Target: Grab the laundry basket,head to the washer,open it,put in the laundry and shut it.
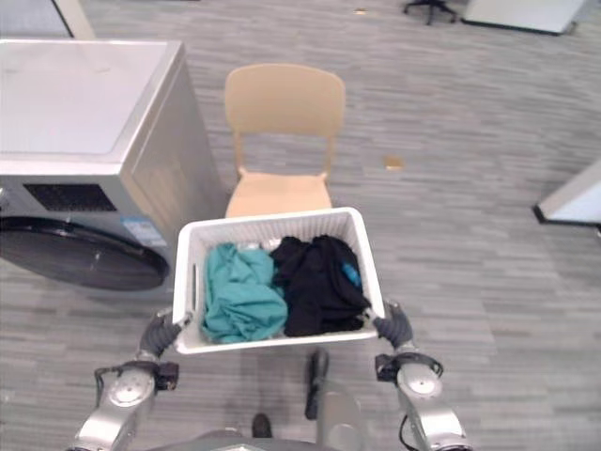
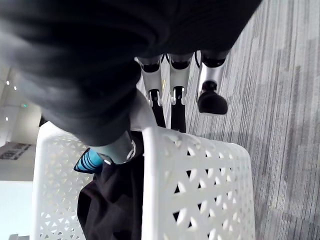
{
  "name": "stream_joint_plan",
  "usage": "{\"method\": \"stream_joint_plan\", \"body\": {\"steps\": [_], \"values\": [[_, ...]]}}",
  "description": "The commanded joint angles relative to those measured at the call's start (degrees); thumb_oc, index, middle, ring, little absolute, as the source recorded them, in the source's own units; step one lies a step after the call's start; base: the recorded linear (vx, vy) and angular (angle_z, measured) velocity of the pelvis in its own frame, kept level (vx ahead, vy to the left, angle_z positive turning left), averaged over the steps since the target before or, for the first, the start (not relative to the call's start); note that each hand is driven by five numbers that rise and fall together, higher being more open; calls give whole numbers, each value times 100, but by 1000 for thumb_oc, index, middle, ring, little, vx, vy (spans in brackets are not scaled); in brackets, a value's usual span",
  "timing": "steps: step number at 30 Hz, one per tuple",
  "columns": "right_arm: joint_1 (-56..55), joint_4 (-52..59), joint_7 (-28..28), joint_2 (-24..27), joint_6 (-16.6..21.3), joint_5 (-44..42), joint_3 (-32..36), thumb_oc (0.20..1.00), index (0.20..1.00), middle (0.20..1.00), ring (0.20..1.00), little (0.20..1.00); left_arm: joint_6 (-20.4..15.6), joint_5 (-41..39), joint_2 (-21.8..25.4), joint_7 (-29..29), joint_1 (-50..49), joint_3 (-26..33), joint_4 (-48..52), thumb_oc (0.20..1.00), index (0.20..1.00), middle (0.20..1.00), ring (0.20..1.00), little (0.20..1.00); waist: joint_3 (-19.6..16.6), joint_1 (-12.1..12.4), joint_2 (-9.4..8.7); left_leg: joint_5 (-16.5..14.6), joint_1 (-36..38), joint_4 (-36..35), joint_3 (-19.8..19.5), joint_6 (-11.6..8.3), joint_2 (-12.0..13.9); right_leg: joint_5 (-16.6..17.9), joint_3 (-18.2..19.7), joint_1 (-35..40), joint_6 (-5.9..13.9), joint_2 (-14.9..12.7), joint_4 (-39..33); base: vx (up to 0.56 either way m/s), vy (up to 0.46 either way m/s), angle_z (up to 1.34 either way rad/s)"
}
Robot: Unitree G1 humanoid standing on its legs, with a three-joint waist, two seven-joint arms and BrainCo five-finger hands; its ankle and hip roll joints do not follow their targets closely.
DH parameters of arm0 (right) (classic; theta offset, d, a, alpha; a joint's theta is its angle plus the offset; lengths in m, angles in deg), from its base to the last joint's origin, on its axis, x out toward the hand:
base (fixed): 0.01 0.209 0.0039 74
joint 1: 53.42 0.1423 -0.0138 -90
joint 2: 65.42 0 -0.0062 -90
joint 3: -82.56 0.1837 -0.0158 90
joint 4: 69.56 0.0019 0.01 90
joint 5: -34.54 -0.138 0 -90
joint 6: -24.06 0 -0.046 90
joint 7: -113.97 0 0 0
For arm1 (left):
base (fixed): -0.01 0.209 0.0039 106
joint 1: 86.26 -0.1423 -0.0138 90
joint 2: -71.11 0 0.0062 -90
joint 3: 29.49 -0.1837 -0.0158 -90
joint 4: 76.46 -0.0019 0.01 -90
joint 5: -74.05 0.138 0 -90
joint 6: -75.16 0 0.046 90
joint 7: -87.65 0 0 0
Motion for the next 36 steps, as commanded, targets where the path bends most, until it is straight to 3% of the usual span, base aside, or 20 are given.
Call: {"method": "stream_joint_plan", "body": {"steps": [1,8,15,22,29,31,36], "values": [[111,548,422,106,607,-119,116,200,200,200,200,200,-617,-71,-188,-184,58,254,603,200,200,200,200,200,-89,-12,-83,-166,-735,300,54,-181,344,269,236,1271,270,19,-191,217,-126,80],[48,408,344,312,551,-125,243,200,200,200,200,200,-532,-139,-326,-248,86,163,471,200,200,200,200,200,-170,-21,-181,-400,-1089,1348,-128,-443,567,295,-47,1966,60,32,-824,128,-117,31],[164,44,262,357,524,-42,115,200,200,200,200,200,-478,68,-337,-171,281,40,141,200,200,200,200,200,-221,14,-106,172,-1273,536,-250,-592,811,121,-141,2144,91,76,-947,90,44,-6],[449,-470,136,148,448,114,-214,200,200,200,200,200,-474,327,-264,-43,506,-75,-182,200,200,200,200,200,-332,41,-5,209,-952,66,-118,-516,669,103,22,2268,149,13,-982,129,162,-10],[1426,-1405,-317,-215,437,133,-768,200,200,200,200,200,-554,235,-418,442,1583,-416,-1183,200,200,200,200,200,-136,34,15,174,-1197,-43,-44,-409,582,274,197,1785,258,-74,-961,-62,101,-3],[2146,-1841,-559,-346,451,136,-1073,200,200,200,200,200,-625,264,-475,744,2501,-682,-1889,200,200,200,200,200,151,6,48,276,-1633,-43,-57,-379,572,408,285,1237,272,-115,-840,-269,88,-4],[2878,-2316,-762,-460,498,38,-1348,200,200,200,200,200,-685,359,-477,996,3540,-975,-2683,200,200,200,200,200,417,-4,21,420,-2209,79,-30,-368,551,565,335,606,258,-185,-619,-198,44,-12]]}}
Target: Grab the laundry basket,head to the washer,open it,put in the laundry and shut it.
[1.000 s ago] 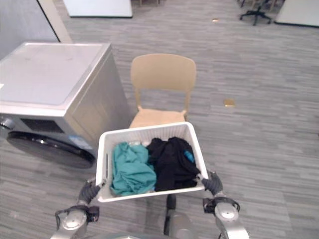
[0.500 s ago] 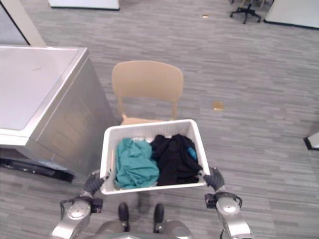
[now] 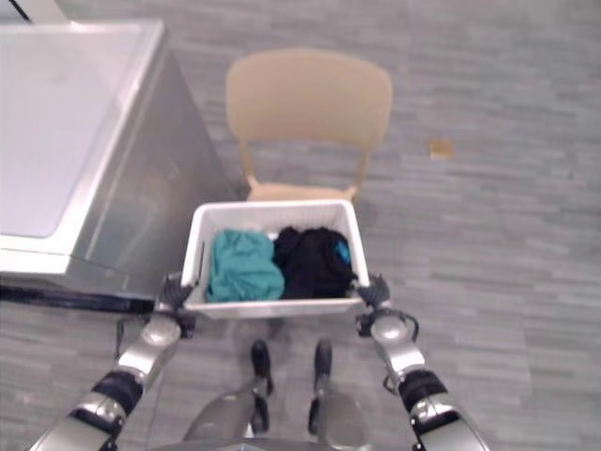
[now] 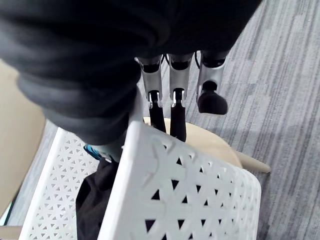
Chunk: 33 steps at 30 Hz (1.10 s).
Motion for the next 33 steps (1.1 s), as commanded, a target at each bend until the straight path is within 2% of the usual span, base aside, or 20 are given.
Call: {"method": "stream_joint_plan", "body": {"steps": [1,2,3,4,5,12,16,24,27,33], "values": [[273,415,81,-306,550,-165,-498,200,200,200,200,200,-694,1,-278,71,739,-317,-21,200,200,200,200,200,4,30,-156,-504,50,127,-192,-448,215,-558,-52,-174,394,-333,356,-54,15,-4],[362,336,51,-338,556,-189,-530,200,200,200,200,200,-695,-3,-281,96,851,-341,-134,200,200,200,200,200,39,26,-165,-502,-7,164,-188,-447,215,-540,-47,-233,393,-354,374,-89,18,-5],[426,279,26,-350,549,-194,-562,354,354,354,354,354,-691,-43,-302,101,942,-346,-206,548,548,548,548,548,93,23,-180,-498,-64,207,-188,-446,212,-523,-37,-272,391,-368,390,-61,12,-7],[426,279,26,-350,549,-194,-562,354,354,354,354,354,-691,-43,-302,101,942,-346,-206,548,548,548,548,548,93,23,-180,-498,-64,207,-188,-446,212,-523,-37,-272,391,-368,390,-72,21,-7],[470,222,-27,-381,559,-194,-597,1000,1000,1000,1000,1000,-712,-70,-319,160,958,-332,-218,1000,1000,1000,1000,1000,166,21,-184,-502,-112,269,-172,-447,213,-504,-32,-309,387,-391,406,-46,23,-3],[-165,553,106,-269,531,-91,-437,1000,1000,1000,1000,1000,-769,-180,-340,31,96,-87,314,1000,1000,1000,1000,1000,109,22,-221,-557,59,278,-127,-434,194,-490,-28,-147,394,-405,357,21,3,-4],[-477,866,149,-10,536,32,-144,1000,1000,1000,1000,1000,-846,-354,-219,-126,-339,158,750,1000,1000,1000,1000,1000,19,19,-199,-537,258,145,-118,-452,176,-511,-35,-5,395,-382,295,35,-17,-1],[-1207,1433,408,670,596,182,717,1000,1000,1000,1000,1000,-904,-506,146,-494,-1537,1000,1563,1000,1000,1000,1000,1000,-142,84,-141,-468,534,-31,-194,-501,205,-581,-155,329,391,-323,142,24,-59,3],[-1671,1317,682,749,557,229,990,1000,1000,1000,1000,1000,-793,-566,145,-790,-2189,1299,1567,1000,1000,1000,1000,1000,-219,111,-113,-475,697,-31,-253,-524,245,-689,-224,545,373,-276,151,22,-95,5],[-2017,889,1023,646,499,439,920,1000,1000,1000,1000,1000,-612,-370,88,-1086,-2696,1437,1140,1000,1000,1000,1000,1000,-326,169,-89,-449,899,-31,-347,-556,306,-862,-305,775,306,-175,219,-10,-87,12]]}}
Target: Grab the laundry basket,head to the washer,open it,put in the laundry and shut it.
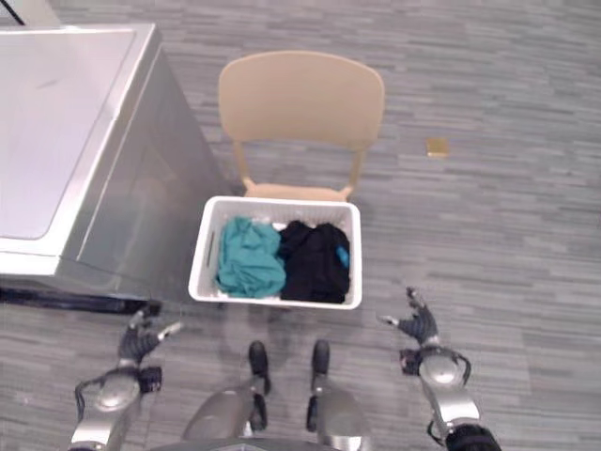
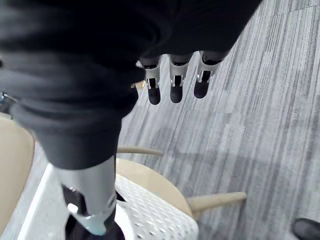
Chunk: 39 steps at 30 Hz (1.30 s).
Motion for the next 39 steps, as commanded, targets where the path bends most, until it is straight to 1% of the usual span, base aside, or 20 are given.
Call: {"method": "stream_joint_plan", "body": {"steps": [1,7,10,14,15,16,18,19,21,22,23,24,25,26,28,29,31,33,34,39], "values": [[-41,-156,276,-41,136,215,-273,1000,1000,1000,1000,1000,-16,115,44,-170,125,30,-472,1000,1000,1000,1000,1000,-501,177,-157,-219,156,-18,-186,-287,172,-693,-128,-3,441,-289,230,-32,-129,6],[-40,-737,375,-289,89,141,-595,1000,1000,1000,1000,1000,73,77,-144,-120,199,-25,-1205,1000,1000,1000,1000,1000,-405,302,-177,-220,-98,461,-364,-374,201,-771,-307,125,347,-293,174,-74,-78,23],[83,-920,317,-390,59,171,-835,1000,1000,1000,1000,1000,43,3,-287,4,478,-92,-1596,1000,1000,1000,1000,1000,-343,356,-197,-327,-406,791,-302,-419,240,-719,-671,21,332,-497,182,-154,22,76],[139,-1039,296,-506,28,176,-946,1000,1000,1000,1000,1000,-20,-36,-415,130,615,-111,-1787,1000,1000,1000,1000,1000,-406,282,-216,-385,-64,736,12,-493,694,-614,-1034,85,426,-829,169,-28,168,88],[140,-1039,295,-505,28,176,-946,1000,1000,1000,1000,1000,-21,-36,-416,130,616,-111,-1788,1000,1000,1000,1000,1000,-401,280,-214,-384,-58,734,10,-494,694,-614,-1037,92,426,-828,168,85,384,73],[130,-1113,273,-546,15,153,-935,1000,1000,1000,1000,1000,-53,-73,-453,195,674,-133,-1831,1000,1000,1000,1000,1000,-498,216,-158,-320,182,607,227,-667,1072,-688,-1299,241,538,-1038,199,72,429,70],[122,-1161,242,-564,-31,140,-857,1000,1000,1000,1000,1000,-50,-60,-424,190,715,-198,-1685,1000,1000,1000,1000,1000,-581,147,-120,-206,207,488,628,-749,1253,-596,-1616,277,623,-1276,181,122,617,109],[125,-1186,265,-595,-68,142,-846,1000,1000,1000,1000,1000,-19,67,-391,112,712,-293,-1715,1000,1000,1000,1000,1000,-696,168,-112,-298,117,421,553,-695,1117,-408,-1770,401,793,-1528,153,158,555,128],[126,-1187,265,-597,-67,143,-846,1000,1000,1000,1000,1000,-19,68,-389,112,713,-293,-1716,1000,1000,1000,1000,1000,-704,158,-120,-308,99,435,543,-685,1104,-404,-1779,395,804,-1544,157,104,356,81],[144,-1172,286,-682,-101,134,-851,1000,1000,1000,1000,1000,-11,182,-315,75,767,-347,-1756,1000,1000,1000,1000,1000,-677,207,-192,-502,-50,541,393,-538,842,-372,-1712,358,852,-1780,378,68,361,58],[184,-1149,283,-746,-99,112,-878,1000,1000,1000,1000,1000,1,237,-246,64,811,-341,-1756,1000,1000,1000,1000,1000,-620,240,-234,-591,-93,599,350,-462,723,-377,-1612,238,839,-1871,607,68,361,49],[184,-1149,283,-747,-99,112,-878,1000,1000,1000,1000,1000,1,237,-246,64,812,-341,-1757,1000,1000,1000,1000,1000,-621,241,-236,-593,-95,600,352,-461,721,-379,-1609,234,840,-1874,611,47,348,39],[369,-955,307,-853,-73,114,-1096,1000,1000,1000,1000,1000,-5,352,-56,95,922,-390,-1722,1000,1000,1000,1000,1000,-442,183,-267,-763,-126,674,160,-245,446,-586,-714,-257,650,-1489,1216,47,261,30],[368,-952,307,-852,-77,114,-1098,1000,1000,1000,1000,1000,-3,352,-56,94,920,-388,-1720,1000,1000,1000,1000,1000,-444,197,-270,-771,-124,677,176,-246,448,-604,-692,-279,647,-1490,1244,104,390,20],[523,-779,297,-833,-68,126,-1339,1000,1000,1000,1000,1000,-12,337,-60,99,878,-351,-1692,1000,1000,1000,1000,1000,-367,166,-225,-707,53,555,102,-76,190,-814,-203,-519,486,-810,1247,120,277,59],[674,-579,319,-817,-47,141,-1462,1000,1000,1000,1000,1000,-5,335,-92,89,869,-339,-1784,1000,1000,1000,1000,1000,-331,187,-221,-727,237,441,37,-36,46,-778,-328,-630,434,-579,1109,148,177,75],[741,-312,323,-804,-2,138,-1516,1000,1000,1000,1000,1000,-14,333,-95,72,780,-307,-1758,1000,1000,1000,1000,1000,-342,246,-235,-742,240,473,-134,-28,-47,-793,-450,-515,482,-575,906,113,40,50],[774,-168,300,-774,37,140,-1560,1000,1000,1000,1000,1000,-1,358,-106,74,762,-338,-1755,1000,1000,1000,1000,1000,-363,246,-247,-738,228,483,-257,-8,-115,-815,-310,-481,449,-500,859,44,1,97],[813,-10,313,-764,59,107,-1592,1000,1000,1000,1000,1000,-17,337,-149,73,706,-324,-1727,1000,1000,1000,1000,1000,-386,266,-256,-712,196,466,-377,11,-183,-787,-79,-513,452,-404,838,73,1,77],[1347,327,-42,-652,126,269,-1586,1000,1000,1000,1000,1000,-2,351,-225,7,403,-308,-1766,1000,1000,1000,1000,1000,-577,549,-161,-555,188,177,-458,-29,-233,-530,-371,-231,508,-451,246,63,-17,22]]}}
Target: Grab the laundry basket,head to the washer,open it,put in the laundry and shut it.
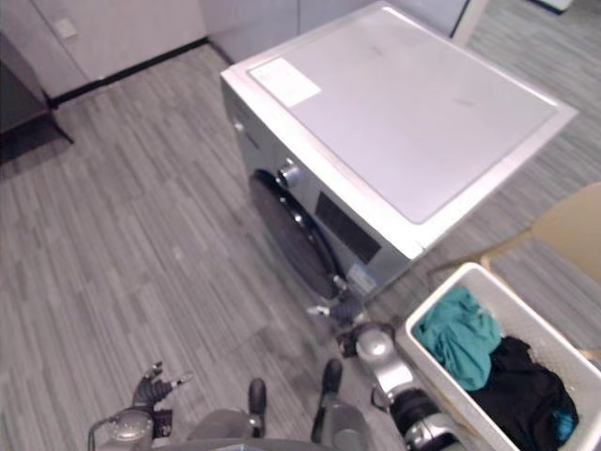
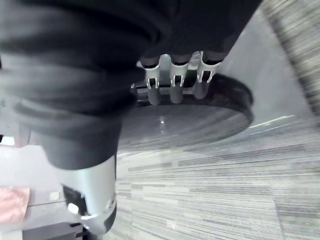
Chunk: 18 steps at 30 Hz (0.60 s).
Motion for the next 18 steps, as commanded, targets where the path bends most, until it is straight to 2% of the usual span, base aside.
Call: {"method": "stream_joint_plan", "body": {"steps": [1,4,8,14,18], "values": [[-27,358,-415,66,310,139,33,1000,1000,1000,1000,1000,-197,263,159,33,205,25,47,1000,1000,1000,1000,1000,-141,50,-166,-157,-372,83,-8,-101,-207,-804,52,9,380,-115,195,53,1,26],[251,518,-875,167,376,262,290,1000,1000,1000,1000,1000,-235,282,168,141,178,6,102,1000,1000,1000,1000,1000,-101,131,-132,-80,-378,-38,-43,-116,-185,-761,-12,47,396,-128,74,5,1,3],[488,418,-998,153,352,226,268,1000,1000,1000,1000,1000,-265,234,174,212,199,-58,160,1000,1000,1000,1000,1000,-35,204,-123,-56,-394,-66,-91,-132,-168,-758,-43,74,398,-146,39,-3,-2,6],[726,220,-521,-125,310,-60,-393,1000,1000,1000,1000,1000,-254,238,172,174,360,-214,113,1000,1000,1000,1000,1000,128,332,-137,-4,-510,-66,-155,-142,-164,-725,-80,-28,402,-183,63,-14,-1,0],[1052,236,-101,-590,348,-527,-1045,1000,1000,1000,1000,1000,-277,152,206,217,604,-370,188,1000,1000,1000,1000,1000,318,501,-144,72,-686,-66,-226,-150,-165,-700,-104,-195,403,-201,135,-62,3,-3]]}}
